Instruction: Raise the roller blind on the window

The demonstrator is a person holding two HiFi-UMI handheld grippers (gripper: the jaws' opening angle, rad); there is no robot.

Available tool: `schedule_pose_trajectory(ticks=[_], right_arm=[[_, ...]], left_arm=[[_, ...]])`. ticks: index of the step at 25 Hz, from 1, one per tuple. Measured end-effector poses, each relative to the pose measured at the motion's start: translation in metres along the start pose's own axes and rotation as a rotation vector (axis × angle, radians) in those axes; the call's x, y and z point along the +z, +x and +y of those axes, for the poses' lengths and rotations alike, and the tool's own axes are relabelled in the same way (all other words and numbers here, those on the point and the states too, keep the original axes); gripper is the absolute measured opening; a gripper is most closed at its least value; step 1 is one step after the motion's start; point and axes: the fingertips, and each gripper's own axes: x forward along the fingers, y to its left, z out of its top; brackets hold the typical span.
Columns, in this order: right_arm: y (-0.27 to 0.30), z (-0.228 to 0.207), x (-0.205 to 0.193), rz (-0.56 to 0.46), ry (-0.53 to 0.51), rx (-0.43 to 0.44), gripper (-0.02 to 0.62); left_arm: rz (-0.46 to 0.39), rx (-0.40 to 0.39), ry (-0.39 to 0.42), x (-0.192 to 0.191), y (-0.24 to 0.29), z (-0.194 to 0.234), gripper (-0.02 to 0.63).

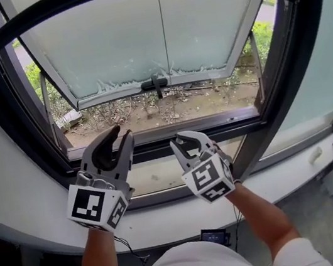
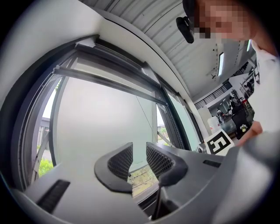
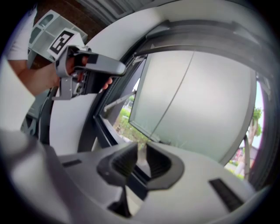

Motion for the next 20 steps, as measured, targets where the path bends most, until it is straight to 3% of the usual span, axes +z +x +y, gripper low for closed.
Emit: schedule_pose_trajectory(ticks=[20], right_arm=[[-0.017,-0.008,0.036,-0.099,0.029,-0.032,0.071]], left_arm=[[0.107,-0.062,-0.159,-0.063,-0.019,-0.041,0.109]])
